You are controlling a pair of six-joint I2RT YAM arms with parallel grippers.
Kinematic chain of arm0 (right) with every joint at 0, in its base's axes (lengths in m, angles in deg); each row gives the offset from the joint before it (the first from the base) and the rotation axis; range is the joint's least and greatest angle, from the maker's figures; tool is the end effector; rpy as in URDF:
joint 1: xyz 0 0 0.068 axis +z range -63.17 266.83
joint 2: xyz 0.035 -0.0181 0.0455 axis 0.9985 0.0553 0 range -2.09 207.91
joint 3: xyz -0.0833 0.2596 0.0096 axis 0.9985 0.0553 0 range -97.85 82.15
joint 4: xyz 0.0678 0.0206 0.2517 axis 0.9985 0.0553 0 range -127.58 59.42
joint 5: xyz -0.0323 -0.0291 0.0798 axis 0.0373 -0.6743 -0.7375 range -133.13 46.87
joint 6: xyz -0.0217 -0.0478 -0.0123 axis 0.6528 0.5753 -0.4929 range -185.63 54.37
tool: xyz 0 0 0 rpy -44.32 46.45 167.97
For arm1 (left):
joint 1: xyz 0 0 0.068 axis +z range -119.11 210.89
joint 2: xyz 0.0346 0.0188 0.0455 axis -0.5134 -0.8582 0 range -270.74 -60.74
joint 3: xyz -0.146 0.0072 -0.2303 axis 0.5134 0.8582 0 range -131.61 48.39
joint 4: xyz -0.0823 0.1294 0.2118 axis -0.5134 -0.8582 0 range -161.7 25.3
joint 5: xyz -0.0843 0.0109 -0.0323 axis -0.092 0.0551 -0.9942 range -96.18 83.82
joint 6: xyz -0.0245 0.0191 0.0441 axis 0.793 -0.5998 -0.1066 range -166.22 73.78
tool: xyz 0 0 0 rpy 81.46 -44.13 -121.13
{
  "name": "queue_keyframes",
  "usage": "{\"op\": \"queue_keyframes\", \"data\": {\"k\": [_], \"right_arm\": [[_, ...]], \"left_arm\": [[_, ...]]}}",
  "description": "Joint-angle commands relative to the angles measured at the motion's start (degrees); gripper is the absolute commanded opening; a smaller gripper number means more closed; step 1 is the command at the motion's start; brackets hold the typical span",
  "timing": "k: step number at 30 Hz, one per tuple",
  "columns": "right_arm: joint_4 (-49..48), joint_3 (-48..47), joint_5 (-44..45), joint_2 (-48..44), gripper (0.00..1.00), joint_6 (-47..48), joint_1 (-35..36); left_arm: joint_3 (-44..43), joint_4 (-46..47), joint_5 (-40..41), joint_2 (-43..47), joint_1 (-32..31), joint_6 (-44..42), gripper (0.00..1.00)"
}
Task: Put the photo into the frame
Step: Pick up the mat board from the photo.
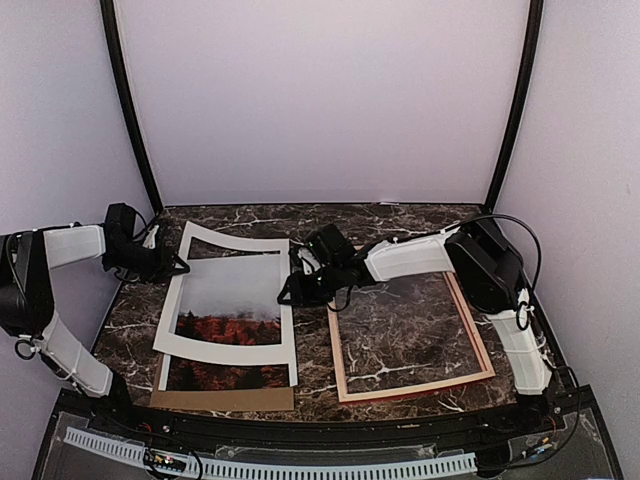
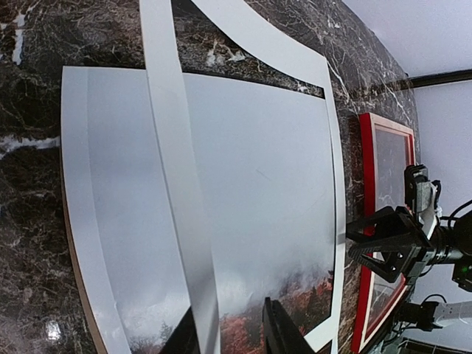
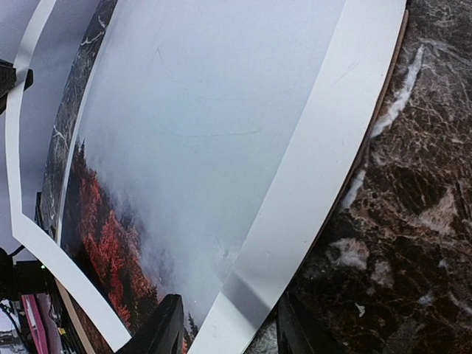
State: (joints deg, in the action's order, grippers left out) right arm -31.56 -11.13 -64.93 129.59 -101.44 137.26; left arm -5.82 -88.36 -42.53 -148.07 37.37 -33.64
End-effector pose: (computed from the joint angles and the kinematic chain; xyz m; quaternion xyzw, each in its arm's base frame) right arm 0.3090 0.3949 0.1306 -0.1879 0.8886 0.3872 0.1585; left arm 0.3024 0.0131 0.2077 -0.0627 0.9126 -0.3130 0.2554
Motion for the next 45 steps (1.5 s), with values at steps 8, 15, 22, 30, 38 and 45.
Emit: {"op": "queue_keyframes", "data": {"k": [8, 15, 22, 30, 38, 45], "right_arm": [[3.6, 0.9, -0.9, -1.3, 0.49, 2.1, -0.3], [8.4, 1.7, 4.2, -9.3, 0.66, 4.3, -1.9], [12.9, 9.0, 12.3, -22.6, 0.73, 6.6, -4.8], [20.2, 27.8, 25.2, -41.1, 0.73, 8.8, -18.3], [24.5, 41.6, 27.7, -52.4, 0.74, 13.1, -35.7], [23.5, 45.9, 22.4, -49.9, 0.71, 15.3, -40.1]], "left_arm": [[0.6, -0.4, -2.8, 4.8, 0.0, 0.8, 0.00], [-2.7, -1.7, -6.2, 12.4, 0.0, 5.8, 0.00], [-6.9, -0.2, -9.9, 20.7, -0.7, 14.2, 0.00], [-11.0, 4.9, -10.0, 26.0, -8.3, 23.6, 0.00], [-15.2, 9.9, -9.0, 25.4, -15.8, 29.4, 0.00], [-17.5, 12.0, -7.3, 22.7, -21.2, 31.0, 0.00]]}}
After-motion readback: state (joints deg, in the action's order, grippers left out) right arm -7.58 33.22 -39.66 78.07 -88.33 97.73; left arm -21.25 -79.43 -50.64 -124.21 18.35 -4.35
